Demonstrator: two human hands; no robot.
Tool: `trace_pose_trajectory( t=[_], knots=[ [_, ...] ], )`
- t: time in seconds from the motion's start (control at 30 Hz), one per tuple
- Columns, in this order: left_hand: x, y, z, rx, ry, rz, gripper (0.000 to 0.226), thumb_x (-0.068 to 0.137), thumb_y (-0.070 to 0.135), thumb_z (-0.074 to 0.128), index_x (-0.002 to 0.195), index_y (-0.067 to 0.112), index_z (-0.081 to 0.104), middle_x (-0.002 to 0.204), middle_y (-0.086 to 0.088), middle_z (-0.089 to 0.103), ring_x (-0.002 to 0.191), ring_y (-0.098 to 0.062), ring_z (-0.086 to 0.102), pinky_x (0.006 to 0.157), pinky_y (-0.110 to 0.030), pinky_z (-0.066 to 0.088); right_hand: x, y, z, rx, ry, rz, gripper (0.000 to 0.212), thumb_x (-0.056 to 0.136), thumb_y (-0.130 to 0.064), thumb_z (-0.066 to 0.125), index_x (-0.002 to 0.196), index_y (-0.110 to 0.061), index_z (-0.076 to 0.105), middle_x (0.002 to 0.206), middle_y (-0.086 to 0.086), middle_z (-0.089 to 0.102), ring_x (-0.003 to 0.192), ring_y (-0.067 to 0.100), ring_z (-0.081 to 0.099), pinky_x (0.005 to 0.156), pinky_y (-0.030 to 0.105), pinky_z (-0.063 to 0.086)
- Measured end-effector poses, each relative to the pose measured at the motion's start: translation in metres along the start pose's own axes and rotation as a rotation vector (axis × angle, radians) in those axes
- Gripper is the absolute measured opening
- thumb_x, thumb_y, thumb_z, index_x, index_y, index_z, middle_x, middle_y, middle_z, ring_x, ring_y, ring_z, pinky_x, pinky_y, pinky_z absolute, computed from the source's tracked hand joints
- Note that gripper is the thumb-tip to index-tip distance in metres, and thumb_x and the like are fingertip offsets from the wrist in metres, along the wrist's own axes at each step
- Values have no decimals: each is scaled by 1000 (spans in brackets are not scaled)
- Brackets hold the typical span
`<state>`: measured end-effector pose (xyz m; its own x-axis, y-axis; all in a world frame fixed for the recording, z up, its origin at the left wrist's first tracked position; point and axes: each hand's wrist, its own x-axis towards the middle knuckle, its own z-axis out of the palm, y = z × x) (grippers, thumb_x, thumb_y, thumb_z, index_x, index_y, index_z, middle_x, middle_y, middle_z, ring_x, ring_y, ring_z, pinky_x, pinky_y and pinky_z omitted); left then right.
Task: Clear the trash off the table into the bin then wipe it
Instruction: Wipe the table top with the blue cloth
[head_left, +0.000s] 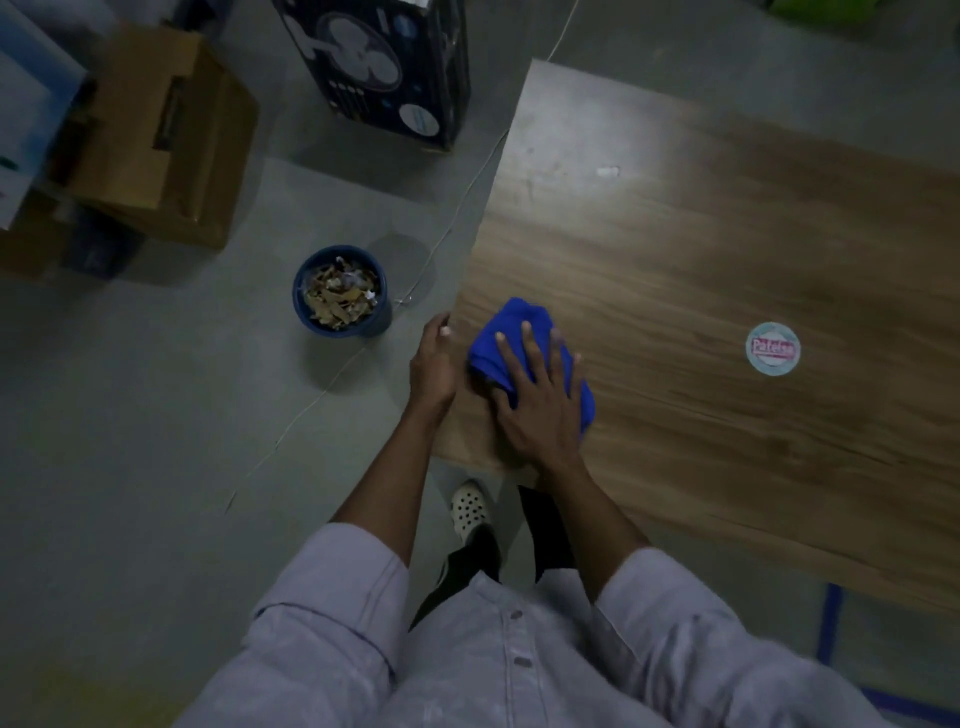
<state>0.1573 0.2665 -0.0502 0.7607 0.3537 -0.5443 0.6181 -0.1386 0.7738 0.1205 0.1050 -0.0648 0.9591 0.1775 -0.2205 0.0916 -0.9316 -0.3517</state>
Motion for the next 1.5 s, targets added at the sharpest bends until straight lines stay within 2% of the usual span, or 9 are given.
trace_pose_trajectory(
  t=[0.2,0.43,0.57,0.7,0.87,1.03,1.17,1.33,1.5],
  knots=[
    [40,3,11,-275,-51,-125,64,92,55,55,139,13,60,138,-7,63,131,-23,57,116,-50,40,62,29,-25,28,90,225,70,99,-56,42,162,-41,15,173,-7,2,159,29,-5,125,60,2],
    [26,35,30,-47,-12,-114,76,80,87,38,135,35,48,131,2,65,115,-24,63,102,-47,49,100,-25,-11,7,61,-41,67,102,-49,41,163,-39,14,173,-6,3,159,28,-8,127,54,-1],
    [41,40,28,-261,8,-137,62,96,65,50,135,18,56,130,1,63,123,-22,61,91,-29,51,75,-28,-7,41,10,-187,70,101,-46,45,163,-34,17,173,-3,5,159,28,-7,126,57,8],
    [54,51,22,-243,34,-168,62,79,77,50,108,26,71,119,-2,71,113,-21,66,105,-47,50,41,7,-18,48,-32,-144,72,99,-49,45,163,-41,13,172,-8,1,159,25,-10,127,55,2],
    [106,59,34,-198,-48,-85,82,75,86,51,124,23,71,125,1,71,121,-20,63,111,-47,45,90,32,-35,43,65,92,76,90,-38,56,160,-43,24,172,-7,9,159,29,2,128,52,2],
    [109,87,33,-441,-72,-177,51,104,47,47,119,6,72,112,-11,74,98,-19,71,80,-28,57,165,-19,-32,93,104,79,72,92,-40,48,160,-41,26,172,-7,11,159,27,-2,128,49,-3],
    [108,90,31,-626,-189,-233,60,104,48,44,131,-3,62,127,-21,68,118,-30,67,106,-42,51,153,-48,-18,152,33,-65,69,96,-39,46,161,-38,25,172,-7,9,159,26,-7,127,52,-2],
    [108,108,26,-468,-188,-225,46,108,34,40,127,0,63,95,-2,70,71,-8,66,56,-18,50,103,4,-27,109,123,249,77,89,-39,55,160,-40,27,172,-6,8,159,29,1,125,60,5],
    [144,131,48,-445,-171,-37,59,90,43,66,135,5,63,129,-7,68,111,-13,68,102,-37,53,184,37,-58,61,164,377,74,93,-42,58,160,-40,27,172,-4,9,158,35,4,125,59,0]
  ],
)
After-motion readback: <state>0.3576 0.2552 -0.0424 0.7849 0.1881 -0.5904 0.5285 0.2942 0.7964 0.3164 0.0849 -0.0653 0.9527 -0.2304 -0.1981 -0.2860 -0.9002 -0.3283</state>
